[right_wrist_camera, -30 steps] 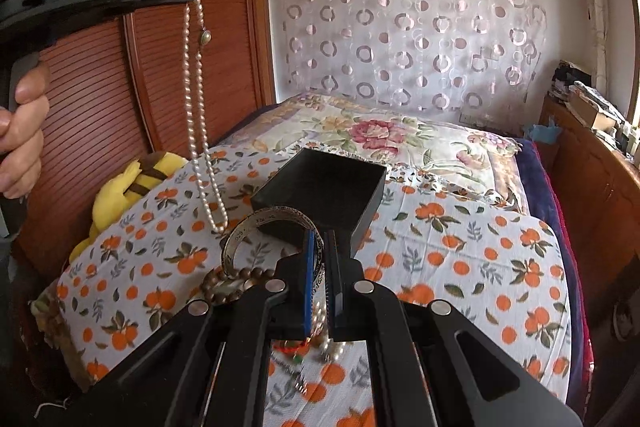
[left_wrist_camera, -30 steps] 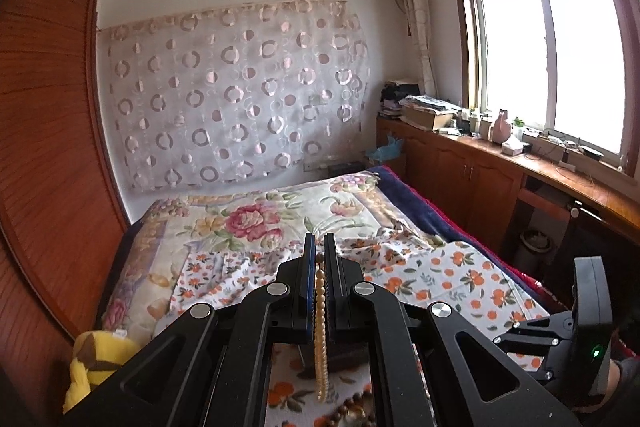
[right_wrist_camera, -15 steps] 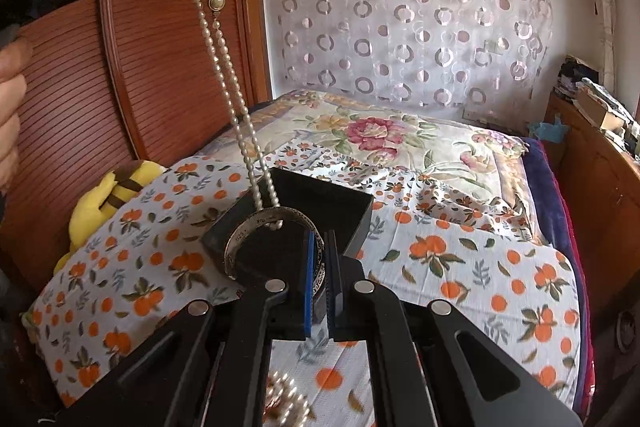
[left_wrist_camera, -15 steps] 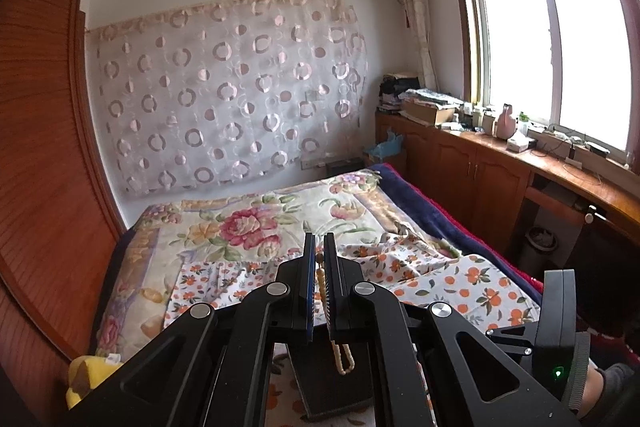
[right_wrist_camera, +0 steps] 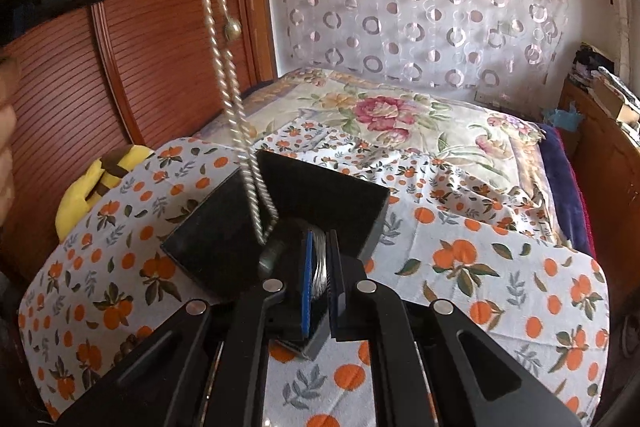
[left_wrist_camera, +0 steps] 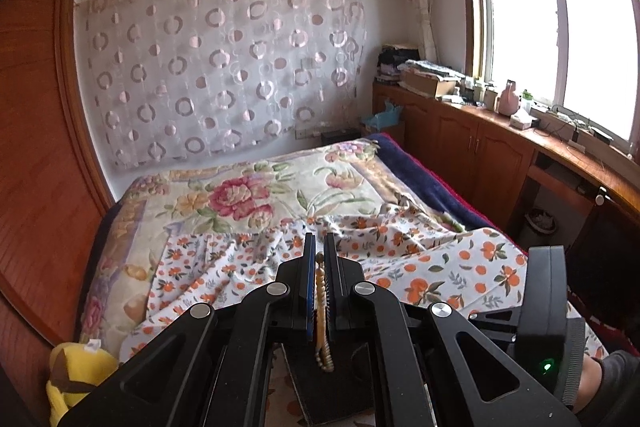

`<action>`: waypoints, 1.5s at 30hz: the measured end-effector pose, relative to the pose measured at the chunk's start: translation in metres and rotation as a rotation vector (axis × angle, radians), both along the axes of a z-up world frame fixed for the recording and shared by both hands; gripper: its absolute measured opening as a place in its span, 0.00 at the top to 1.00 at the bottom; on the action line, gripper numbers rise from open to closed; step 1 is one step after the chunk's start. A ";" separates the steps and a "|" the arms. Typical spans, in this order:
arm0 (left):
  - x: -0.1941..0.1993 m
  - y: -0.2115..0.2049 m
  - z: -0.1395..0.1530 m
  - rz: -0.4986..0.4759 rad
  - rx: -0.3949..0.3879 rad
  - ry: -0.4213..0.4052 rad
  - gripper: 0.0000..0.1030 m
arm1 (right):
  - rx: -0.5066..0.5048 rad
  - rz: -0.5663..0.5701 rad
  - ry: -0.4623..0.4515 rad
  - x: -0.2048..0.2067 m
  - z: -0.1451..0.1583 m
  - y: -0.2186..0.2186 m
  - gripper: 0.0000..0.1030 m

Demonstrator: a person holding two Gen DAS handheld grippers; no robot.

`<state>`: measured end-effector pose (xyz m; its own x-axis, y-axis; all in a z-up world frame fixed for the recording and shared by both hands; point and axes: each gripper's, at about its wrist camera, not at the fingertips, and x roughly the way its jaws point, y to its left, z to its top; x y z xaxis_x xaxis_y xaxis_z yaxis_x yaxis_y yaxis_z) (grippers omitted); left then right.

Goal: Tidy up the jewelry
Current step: 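Lower the pearls into the black box and open the left tool, then return the left tool to the pile and grasp the brown bead bracelet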

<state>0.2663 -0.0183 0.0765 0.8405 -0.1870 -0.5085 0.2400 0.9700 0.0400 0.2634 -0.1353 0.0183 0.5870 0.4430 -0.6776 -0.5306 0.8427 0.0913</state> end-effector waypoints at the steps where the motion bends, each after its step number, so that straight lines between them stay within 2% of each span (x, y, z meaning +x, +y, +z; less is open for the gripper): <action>1: 0.001 0.000 -0.002 0.000 -0.001 0.004 0.97 | -0.002 0.000 0.001 0.001 0.000 0.001 0.92; 18: -0.004 -0.001 -0.041 -0.002 0.017 0.085 0.96 | -0.003 -0.044 -0.005 -0.032 -0.002 -0.028 0.92; 20: -0.011 0.001 -0.045 0.009 0.018 0.094 0.92 | 0.001 -0.047 -0.004 -0.040 -0.001 -0.031 0.92; 26: -0.047 0.008 -0.069 0.014 0.002 0.127 0.80 | 0.007 -0.046 -0.005 -0.075 -0.003 -0.035 0.92; 34: -0.103 0.023 -0.105 0.024 -0.016 0.185 0.79 | 0.015 -0.056 0.006 -0.116 -0.011 -0.038 0.92; 43: -0.146 0.025 -0.126 0.037 -0.016 0.208 0.76 | 0.015 -0.070 0.021 -0.155 -0.020 -0.047 0.92; 44: -0.150 0.025 -0.128 0.038 -0.017 0.210 0.72 | 0.016 -0.071 0.025 -0.160 -0.022 -0.049 0.91; 45: -0.153 0.025 -0.129 0.038 -0.018 0.212 0.70 | 0.016 -0.073 0.029 -0.163 -0.024 -0.050 0.83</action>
